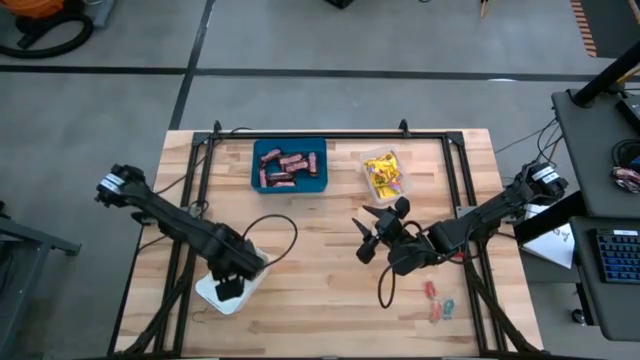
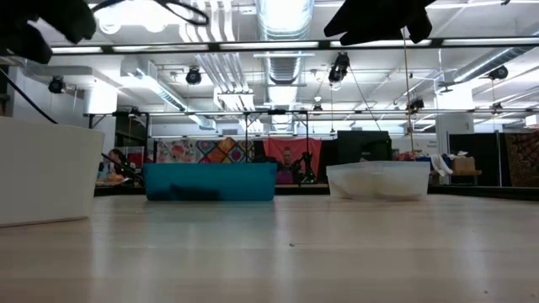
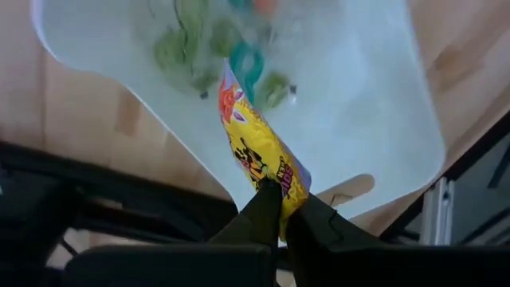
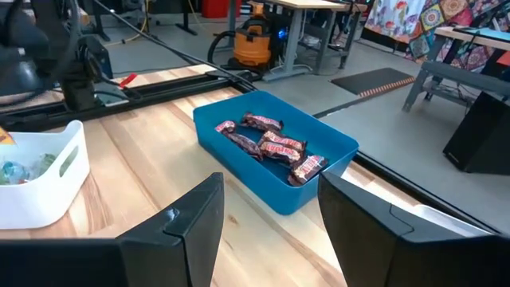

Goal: Sort candy
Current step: Put the yellow candy into the transparent bin

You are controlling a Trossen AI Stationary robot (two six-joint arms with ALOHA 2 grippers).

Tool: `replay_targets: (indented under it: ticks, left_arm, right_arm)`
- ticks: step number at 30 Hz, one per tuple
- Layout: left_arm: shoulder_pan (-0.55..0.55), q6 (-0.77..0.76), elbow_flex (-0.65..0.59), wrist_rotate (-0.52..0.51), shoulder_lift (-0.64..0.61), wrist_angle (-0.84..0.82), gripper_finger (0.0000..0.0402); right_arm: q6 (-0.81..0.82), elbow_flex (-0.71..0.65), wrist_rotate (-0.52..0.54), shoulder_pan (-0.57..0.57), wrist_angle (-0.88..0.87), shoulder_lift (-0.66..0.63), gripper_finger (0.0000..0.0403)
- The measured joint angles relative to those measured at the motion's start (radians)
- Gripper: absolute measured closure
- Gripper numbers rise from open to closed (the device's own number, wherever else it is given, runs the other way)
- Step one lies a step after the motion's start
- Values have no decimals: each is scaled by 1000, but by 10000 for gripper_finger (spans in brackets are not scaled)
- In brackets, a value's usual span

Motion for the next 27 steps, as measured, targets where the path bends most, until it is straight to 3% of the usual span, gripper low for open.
replay_targets:
  ticks: [11,14,19,21,24,27]
  left_arm:
    - [0,50,-6,11,38,-6,401]
    - [-9,168,-6,-96,7,36,401]
    - [2,490,-6,-405,-84,381,401]
    - [21,652,-6,-476,-96,558,401]
    - [51,885,-10,-490,-87,796,401]
    - [70,1052,-15,-490,-59,923,401]
  right_arm:
    - [0,0,-3,0,-2,0,206]
    - [-66,0,-139,-1,8,0,206]
    - [-329,0,-548,1,150,37,206]
    - [-400,0,-575,1,265,66,206]
    - [-531,0,-567,-3,444,114,206]
    - [-633,-1,-569,-2,576,157,206]
